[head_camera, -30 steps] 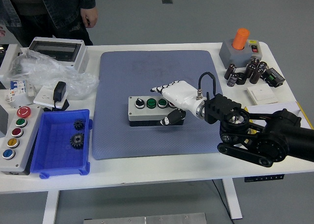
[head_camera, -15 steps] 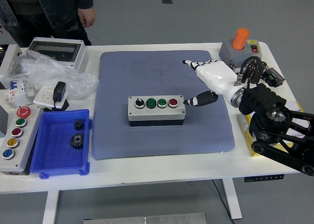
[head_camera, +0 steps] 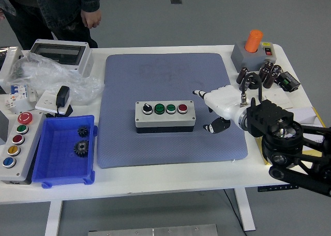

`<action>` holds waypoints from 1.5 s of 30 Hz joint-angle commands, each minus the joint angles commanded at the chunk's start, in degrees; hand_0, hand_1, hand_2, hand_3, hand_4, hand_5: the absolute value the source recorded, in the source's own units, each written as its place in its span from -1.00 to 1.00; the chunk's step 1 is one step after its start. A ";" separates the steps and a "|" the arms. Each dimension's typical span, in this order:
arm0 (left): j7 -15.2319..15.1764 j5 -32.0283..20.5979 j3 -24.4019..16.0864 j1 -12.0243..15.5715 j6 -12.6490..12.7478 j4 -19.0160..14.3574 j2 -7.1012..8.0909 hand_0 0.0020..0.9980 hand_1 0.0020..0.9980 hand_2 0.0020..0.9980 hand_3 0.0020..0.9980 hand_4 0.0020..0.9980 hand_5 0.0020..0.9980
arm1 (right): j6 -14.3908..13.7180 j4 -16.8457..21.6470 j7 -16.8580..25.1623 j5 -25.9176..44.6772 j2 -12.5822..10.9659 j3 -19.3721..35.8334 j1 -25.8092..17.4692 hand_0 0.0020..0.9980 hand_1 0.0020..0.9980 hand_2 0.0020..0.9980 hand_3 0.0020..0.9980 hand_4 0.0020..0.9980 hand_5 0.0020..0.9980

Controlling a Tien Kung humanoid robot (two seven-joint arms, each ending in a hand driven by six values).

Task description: Pick up the button,place it on the desk,press the button,press the button

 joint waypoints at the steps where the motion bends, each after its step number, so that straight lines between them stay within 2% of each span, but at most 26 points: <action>1: 0.02 -0.01 0.02 -0.02 -0.03 0.00 0.00 0.31 0.39 0.34 0.35 0.68 0.04 | -0.11 -0.23 0.00 0.05 0.39 -0.41 0.16 0.40 0.32 -0.06 1.00 -0.27 -1.00; 3: 0.05 0.02 0.01 -0.06 -0.07 -0.01 0.00 0.31 0.39 0.34 0.35 0.68 0.04 | -0.25 -0.68 0.00 0.04 1.06 -1.09 0.43 0.40 0.32 -0.06 1.00 -0.27 -1.00; 4: 0.06 0.00 0.02 -0.07 -0.09 -0.01 0.00 0.31 0.39 0.34 0.34 0.68 0.05 | -0.32 -0.95 0.00 0.13 1.37 -1.42 0.56 0.38 0.30 -0.15 1.00 -0.24 -1.00; 25: 0.01 0.02 0.03 -0.07 -0.09 -0.02 0.14 0.31 0.39 0.33 0.34 0.70 0.06 | -0.46 -2.99 0.00 1.18 3.25 -6.42 1.38 0.36 0.27 -0.19 1.00 -0.26 -1.00; 35: -0.20 0.26 -0.38 -0.07 0.10 -0.01 0.17 0.31 0.39 0.33 0.34 0.71 0.06 | 0.42 -4.00 0.00 0.84 3.93 -7.97 1.86 0.35 0.25 -0.20 1.00 -0.24 -1.00; 39: -0.23 0.31 -0.45 -0.09 0.13 0.00 0.14 0.31 0.39 0.33 0.34 0.71 0.06 | -1.02 -2.67 0.00 0.98 2.89 -5.82 1.45 0.35 0.25 -0.20 1.00 -0.24 -1.00; 42: -0.22 0.25 -0.36 -0.02 0.13 0.01 0.11 0.31 0.39 0.33 0.33 0.70 0.05 | -2.44 -0.28 0.00 2.29 0.79 -1.91 -0.10 0.35 0.23 -0.21 1.00 -0.23 -1.00; 45: -0.18 0.24 -0.32 0.08 0.12 0.00 0.11 0.31 0.39 0.33 0.33 0.70 0.05 | -2.09 2.52 1.15 5.24 -2.22 3.20 -3.70 0.35 0.23 -0.21 1.00 -0.23 -1.00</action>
